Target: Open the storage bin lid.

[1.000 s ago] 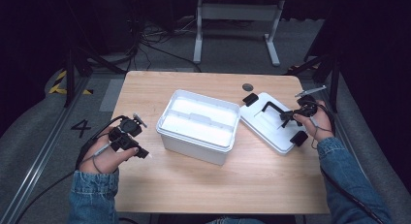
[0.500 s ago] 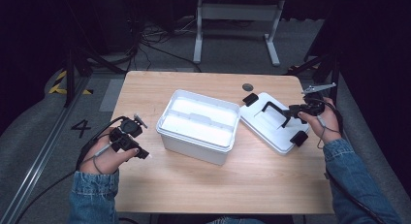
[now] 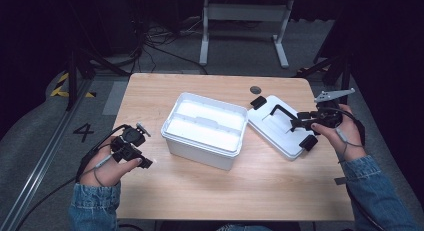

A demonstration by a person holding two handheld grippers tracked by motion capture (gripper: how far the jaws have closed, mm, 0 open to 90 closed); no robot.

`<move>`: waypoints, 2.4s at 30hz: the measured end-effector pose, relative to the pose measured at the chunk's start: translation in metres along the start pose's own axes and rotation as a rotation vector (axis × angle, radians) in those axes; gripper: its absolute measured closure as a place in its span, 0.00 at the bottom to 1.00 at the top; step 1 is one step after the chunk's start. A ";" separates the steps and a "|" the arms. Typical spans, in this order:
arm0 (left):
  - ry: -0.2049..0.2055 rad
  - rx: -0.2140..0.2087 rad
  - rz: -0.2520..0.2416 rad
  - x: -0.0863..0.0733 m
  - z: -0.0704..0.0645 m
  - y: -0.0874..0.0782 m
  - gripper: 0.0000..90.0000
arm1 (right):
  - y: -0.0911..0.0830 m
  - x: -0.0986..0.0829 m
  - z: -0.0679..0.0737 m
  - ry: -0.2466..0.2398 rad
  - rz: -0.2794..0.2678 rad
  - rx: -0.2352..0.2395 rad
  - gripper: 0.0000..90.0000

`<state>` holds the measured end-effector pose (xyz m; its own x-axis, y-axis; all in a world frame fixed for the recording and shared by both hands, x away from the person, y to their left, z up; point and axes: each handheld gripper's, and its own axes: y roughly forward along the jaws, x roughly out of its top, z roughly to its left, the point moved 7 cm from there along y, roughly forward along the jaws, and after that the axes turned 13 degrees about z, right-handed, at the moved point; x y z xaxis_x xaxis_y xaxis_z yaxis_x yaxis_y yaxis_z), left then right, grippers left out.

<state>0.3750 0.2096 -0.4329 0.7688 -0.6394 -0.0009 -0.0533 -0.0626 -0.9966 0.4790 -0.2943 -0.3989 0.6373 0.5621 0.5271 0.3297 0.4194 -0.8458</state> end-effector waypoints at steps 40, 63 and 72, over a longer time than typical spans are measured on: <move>0.007 -0.004 -0.005 0.004 0.002 -0.001 0.49 | 0.037 -0.054 0.098 -0.131 0.129 0.127 0.52; 0.022 0.008 0.009 0.011 0.003 0.001 0.49 | 0.095 -0.068 0.126 -0.232 0.192 0.147 0.50; 0.026 0.016 0.011 0.012 0.001 0.000 0.49 | 0.104 -0.069 0.137 -0.266 0.178 0.148 0.50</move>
<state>0.3852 0.2026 -0.4332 0.7515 -0.6597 -0.0100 -0.0515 -0.0435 -0.9977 0.3740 -0.1919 -0.5117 0.4654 0.7938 0.3916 0.1123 0.3859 -0.9157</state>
